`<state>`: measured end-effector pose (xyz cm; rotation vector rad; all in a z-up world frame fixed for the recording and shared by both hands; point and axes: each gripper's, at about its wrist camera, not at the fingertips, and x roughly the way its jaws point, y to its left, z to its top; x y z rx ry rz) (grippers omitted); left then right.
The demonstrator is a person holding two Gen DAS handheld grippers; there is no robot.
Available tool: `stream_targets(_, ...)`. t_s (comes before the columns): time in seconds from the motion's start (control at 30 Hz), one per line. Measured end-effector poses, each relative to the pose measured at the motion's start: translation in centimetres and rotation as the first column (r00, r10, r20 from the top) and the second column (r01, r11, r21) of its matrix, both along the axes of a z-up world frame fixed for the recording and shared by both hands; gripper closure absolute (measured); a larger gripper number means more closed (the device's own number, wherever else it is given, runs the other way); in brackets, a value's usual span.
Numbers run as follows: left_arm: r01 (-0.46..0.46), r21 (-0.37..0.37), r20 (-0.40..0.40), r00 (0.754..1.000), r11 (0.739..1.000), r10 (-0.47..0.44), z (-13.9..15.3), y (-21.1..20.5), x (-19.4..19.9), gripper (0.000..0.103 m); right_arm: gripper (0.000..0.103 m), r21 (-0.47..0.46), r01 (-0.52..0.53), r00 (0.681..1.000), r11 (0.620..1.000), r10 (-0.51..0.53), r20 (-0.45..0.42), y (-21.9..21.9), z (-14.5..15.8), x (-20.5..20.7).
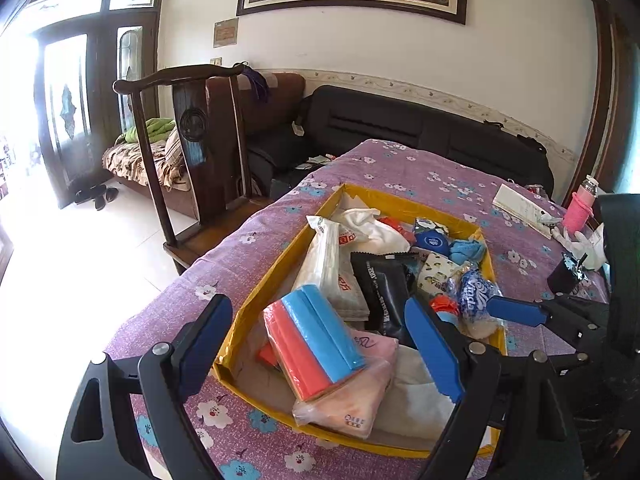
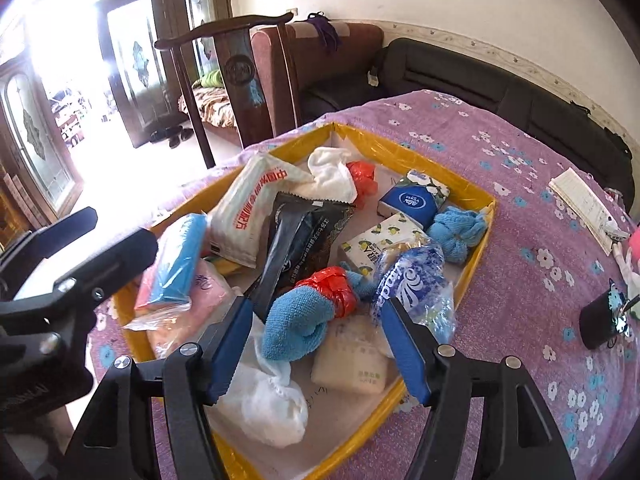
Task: Organize soft objects
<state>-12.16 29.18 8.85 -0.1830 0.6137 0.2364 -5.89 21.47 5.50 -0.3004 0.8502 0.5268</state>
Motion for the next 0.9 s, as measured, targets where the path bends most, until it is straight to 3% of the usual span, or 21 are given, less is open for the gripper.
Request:
stream_targets(0.47, -0.001, 0.062, 0.045, 0.999, 0.998, -0.002, 1.9, -2.2, -1.9, 0.014, 0.028, 0.079, 0.044, 0.999, 0.996, -0.045, 0.011, -3.3, 2.2, -2.2)
stream_targets(0.57, -0.033, 0.112, 0.114, 0.993, 0.993, 0.020, 3.1, -3.2, -3.3, 0.012, 0.027, 0.100, 0.068, 0.997, 0.993, -0.071, 0.020, -4.8, 2.6, -2.8)
stream_targets(0.63, -0.092, 0.135, 0.209, 0.976, 0.987, 0.062, 4.5, -3.8, -5.1, 0.000, 0.026, 0.115, 0.089, 0.995, 0.989, -0.093, 0.028, -6.0, 2.9, -3.3)
stream_targets(0.67, -0.130, 0.140, 0.280, 0.956, 0.982, 0.086, 5.4, -4.2, -6.6, 0.000, 0.026, 0.121, 0.097, 0.994, 0.988, -0.101, 0.032, -6.5, 3.0, -3.5)
stream_targets(0.8, -0.174, 0.142, 0.444, 0.891, 0.974, 0.095, 7.3, -6.3, -10.0, 0.000, 0.025, 0.151, 0.132, 0.989, 0.980, -0.140, 0.042, -8.8, 3.3, -4.8)
stream_targets(0.83, -0.177, 0.157, 0.443, 0.892, 0.972, 0.091, 7.5, -6.9, -10.1, 0.000, 0.025, 0.156, 0.139, 0.988, 0.978, -0.148, 0.045, -9.3, 3.4, -5.1)
stream_targets(0.9, -0.128, 0.224, 0.370, 0.928, 0.966, 0.037, 7.5, -8.5, -9.1, 0.000, 0.025, 0.170, 0.153, 0.985, 0.974, -0.164, 0.054, -10.2, 3.6, -5.9)
